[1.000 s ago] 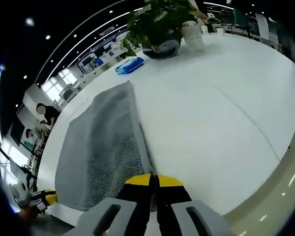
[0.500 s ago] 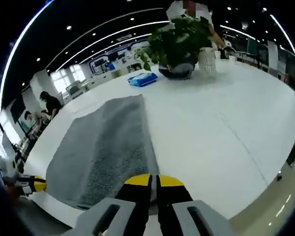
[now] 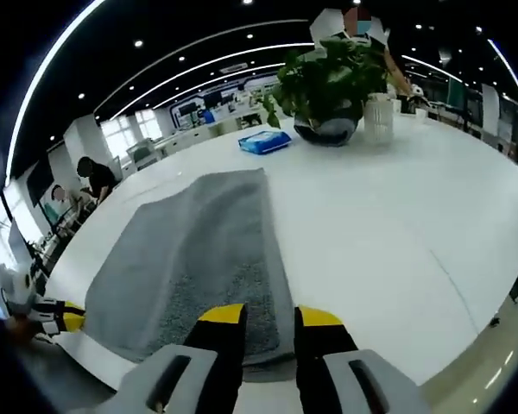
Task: Open the folded towel by lifting each exposed corner and separating the folded layers until the towel lies flat within the target outline without major curled edges
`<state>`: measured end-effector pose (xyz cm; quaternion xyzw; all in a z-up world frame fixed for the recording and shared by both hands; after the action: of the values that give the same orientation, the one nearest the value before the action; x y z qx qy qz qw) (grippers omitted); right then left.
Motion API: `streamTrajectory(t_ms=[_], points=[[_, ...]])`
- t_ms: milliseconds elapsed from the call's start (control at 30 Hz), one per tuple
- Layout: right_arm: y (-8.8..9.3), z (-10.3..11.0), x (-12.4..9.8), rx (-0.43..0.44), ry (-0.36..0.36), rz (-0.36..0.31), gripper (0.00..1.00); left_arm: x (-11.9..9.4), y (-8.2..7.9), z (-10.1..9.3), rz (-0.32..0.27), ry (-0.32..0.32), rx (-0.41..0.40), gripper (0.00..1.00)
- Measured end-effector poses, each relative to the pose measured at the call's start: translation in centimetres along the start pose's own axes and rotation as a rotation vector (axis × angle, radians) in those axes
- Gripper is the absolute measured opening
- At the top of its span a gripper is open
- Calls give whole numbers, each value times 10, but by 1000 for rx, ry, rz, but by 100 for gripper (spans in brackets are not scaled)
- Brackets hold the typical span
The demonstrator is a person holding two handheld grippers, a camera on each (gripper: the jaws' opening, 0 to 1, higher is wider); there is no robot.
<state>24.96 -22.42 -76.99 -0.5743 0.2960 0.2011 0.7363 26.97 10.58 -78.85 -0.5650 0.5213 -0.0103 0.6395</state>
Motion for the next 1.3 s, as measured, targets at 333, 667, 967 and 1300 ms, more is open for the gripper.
streamTrajectory(t_ms=[333, 667, 967, 1300], points=[[9, -8, 4, -55, 52, 41, 9, -3, -1, 1, 16, -16, 8, 9], [-8, -12, -2, -65, 36, 23, 0, -10, -14, 7, -38, -56, 20, 8], [-29, 24, -8, -164, -4, -18, 0, -16, -28, 10, -126, -44, -68, 8], [-43, 62, -12, -321, -44, -33, 0, -20, -46, 1, -199, -1, -72, 9]])
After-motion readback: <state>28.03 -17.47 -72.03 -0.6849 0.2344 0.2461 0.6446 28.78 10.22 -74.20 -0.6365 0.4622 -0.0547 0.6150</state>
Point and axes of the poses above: the point that each gripper's makers call its tool centre point, and the gripper's own axes: x roughly forward along the fingers, z roughly to its left, y roughly out of its underside, the point moved 2 cm from there along -x, roughly backward along the fingers, and after that the axes turned 7 degrees about y, right-handed, at the moved point
